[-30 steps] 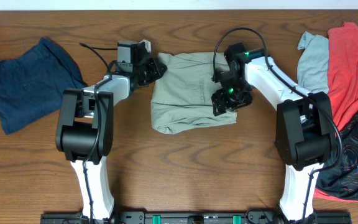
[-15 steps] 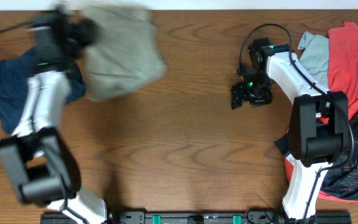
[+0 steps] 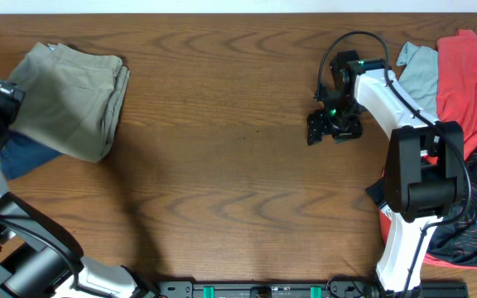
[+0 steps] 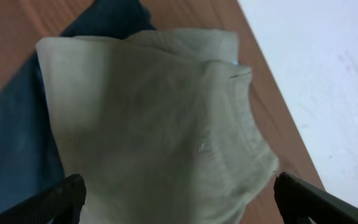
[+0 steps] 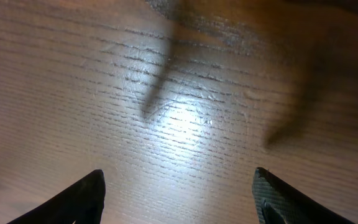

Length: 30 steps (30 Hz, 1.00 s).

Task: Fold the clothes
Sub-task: 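Carry the folded shorts with the left gripper onto the navy cloth at left, then release the shorts and lift the left gripper away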

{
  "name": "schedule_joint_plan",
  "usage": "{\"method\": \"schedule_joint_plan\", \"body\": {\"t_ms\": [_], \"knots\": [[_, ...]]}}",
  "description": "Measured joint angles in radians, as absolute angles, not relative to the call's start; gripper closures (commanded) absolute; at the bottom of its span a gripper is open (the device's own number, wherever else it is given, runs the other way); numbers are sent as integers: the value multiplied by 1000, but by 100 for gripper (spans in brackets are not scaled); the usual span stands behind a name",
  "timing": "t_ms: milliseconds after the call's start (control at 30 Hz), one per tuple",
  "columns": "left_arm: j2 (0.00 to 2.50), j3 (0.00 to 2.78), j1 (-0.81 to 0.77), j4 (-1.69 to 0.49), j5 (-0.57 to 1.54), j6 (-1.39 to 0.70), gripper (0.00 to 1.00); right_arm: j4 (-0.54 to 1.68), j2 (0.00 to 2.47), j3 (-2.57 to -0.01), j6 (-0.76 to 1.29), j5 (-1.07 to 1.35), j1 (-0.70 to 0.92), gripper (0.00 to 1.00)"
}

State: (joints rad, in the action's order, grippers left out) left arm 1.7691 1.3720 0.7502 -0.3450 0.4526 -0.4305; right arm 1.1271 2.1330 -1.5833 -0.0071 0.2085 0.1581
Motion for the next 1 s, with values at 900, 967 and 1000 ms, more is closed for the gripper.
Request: {"method": "schedule_joint_plan", "body": {"t_ms": [900, 967, 1000], "knots": [[1782, 1372, 114, -542, 279, -175, 2, 1023, 2133, -1585, 188, 348, 134, 1], [1785, 1372, 50, -589, 263, -167, 2, 1058, 2133, -1586, 202, 352, 105, 1], [1785, 1372, 30, -615, 257, -163, 2, 1081, 2133, -1586, 206, 351, 86, 1]]}}
